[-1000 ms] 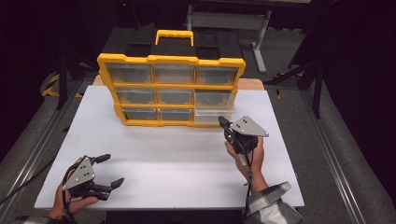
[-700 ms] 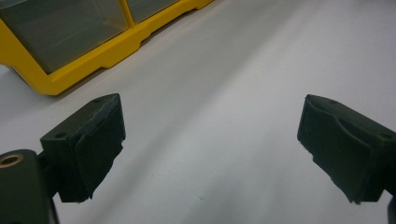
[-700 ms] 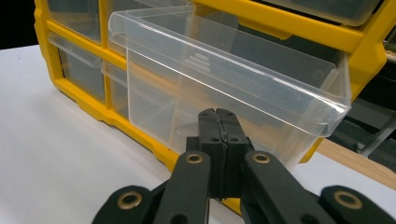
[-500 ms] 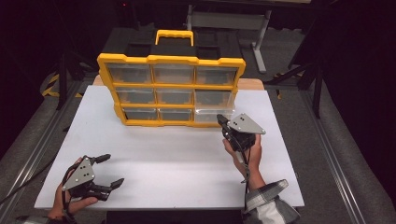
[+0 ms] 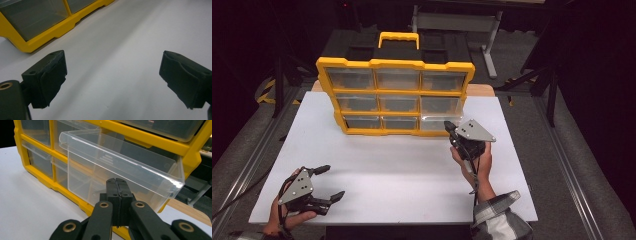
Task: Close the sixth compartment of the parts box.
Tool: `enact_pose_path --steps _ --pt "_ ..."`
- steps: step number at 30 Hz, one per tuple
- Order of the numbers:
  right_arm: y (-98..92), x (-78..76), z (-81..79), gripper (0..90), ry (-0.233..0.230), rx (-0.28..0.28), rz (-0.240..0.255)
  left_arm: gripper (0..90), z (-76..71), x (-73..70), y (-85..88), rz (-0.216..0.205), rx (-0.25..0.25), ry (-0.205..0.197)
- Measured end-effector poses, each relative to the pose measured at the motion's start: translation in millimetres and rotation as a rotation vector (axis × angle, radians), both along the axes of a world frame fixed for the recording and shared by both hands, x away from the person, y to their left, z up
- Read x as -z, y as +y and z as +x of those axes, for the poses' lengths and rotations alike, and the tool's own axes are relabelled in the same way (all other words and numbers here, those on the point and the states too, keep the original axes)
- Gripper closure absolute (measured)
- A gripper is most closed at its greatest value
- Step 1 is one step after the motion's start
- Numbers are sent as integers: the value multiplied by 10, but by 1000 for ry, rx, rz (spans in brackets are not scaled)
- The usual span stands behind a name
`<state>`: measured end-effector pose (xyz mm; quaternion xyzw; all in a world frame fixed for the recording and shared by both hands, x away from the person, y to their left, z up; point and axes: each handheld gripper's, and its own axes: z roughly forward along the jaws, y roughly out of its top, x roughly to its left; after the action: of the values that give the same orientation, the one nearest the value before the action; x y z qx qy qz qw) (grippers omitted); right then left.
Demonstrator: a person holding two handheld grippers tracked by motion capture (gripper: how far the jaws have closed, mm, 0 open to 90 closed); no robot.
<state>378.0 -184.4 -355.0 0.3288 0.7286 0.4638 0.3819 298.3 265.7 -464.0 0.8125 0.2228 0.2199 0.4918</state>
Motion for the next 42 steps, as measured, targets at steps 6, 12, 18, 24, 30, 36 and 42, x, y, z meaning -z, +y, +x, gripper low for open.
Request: enact_pose_path --steps 6,12,18,24,30,36,42 --pt "5 -28 6 900 -3 4 -4 86 -20 -9 8 -2 -3 -11" --pt "17 -36 6 900 -3 11 -6 86 -19 -5 -2 1 4 -11" --pt "35 -45 14 900 4 18 -9 86 -26 -13 -19 6 6 -15" --pt "42 -45 29 900 11 39 3 86 -32 -21 -17 2 12 -18" --pt "64 -54 23 900 10 49 -4 84 -47 -30 -15 -5 10 -20" --pt "76 -69 37 900 15 53 -8 85 -46 -29 -26 -2 11 -22" --pt "83 -74 67 900 16 59 -17 84 -41 -30 -16 -6 4 -21"
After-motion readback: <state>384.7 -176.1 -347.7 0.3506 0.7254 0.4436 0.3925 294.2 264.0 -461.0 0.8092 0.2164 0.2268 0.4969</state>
